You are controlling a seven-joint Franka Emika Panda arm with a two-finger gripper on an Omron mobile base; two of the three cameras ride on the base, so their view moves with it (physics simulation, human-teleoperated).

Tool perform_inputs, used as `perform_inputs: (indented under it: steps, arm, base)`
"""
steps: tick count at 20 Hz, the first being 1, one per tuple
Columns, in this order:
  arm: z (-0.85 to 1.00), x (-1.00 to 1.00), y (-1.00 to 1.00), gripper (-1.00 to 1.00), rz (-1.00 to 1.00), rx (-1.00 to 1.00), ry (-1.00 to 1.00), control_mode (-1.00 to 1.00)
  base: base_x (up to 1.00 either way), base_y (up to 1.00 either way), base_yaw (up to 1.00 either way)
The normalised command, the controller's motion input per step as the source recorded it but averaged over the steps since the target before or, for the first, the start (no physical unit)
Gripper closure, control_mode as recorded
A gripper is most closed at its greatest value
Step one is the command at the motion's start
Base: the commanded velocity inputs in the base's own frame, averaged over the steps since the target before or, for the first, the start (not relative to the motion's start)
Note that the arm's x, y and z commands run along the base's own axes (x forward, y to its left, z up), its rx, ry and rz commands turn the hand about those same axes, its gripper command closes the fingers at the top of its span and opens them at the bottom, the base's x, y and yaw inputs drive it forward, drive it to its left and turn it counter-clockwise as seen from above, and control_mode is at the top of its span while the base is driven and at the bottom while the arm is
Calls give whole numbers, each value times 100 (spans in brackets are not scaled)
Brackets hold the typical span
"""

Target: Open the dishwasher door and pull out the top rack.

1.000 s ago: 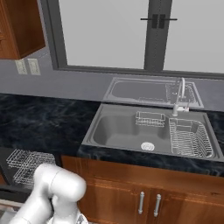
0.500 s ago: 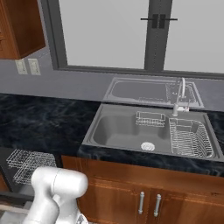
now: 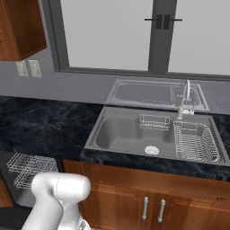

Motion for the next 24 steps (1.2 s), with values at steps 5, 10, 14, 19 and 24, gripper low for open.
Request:
perform_inputs:
  steps: [5, 10, 14, 19, 24]
  arm:
    - [87, -100, -1, -100, -6, 0, 35, -100]
    - [100, -87, -3, -100, -5, 0, 33, -100]
    - [100, -29, -18, -100, -2, 1, 33, -100]
    - [100, -16, -49, -100, -2, 7, 45, -100]
    - [100, -26, -59, -100, 0, 9, 52, -100]
  base:
    - [0, 0, 0]
    - [0, 0, 0]
    - [0, 0, 0]
    - [0, 0, 0]
    - [0, 0, 0]
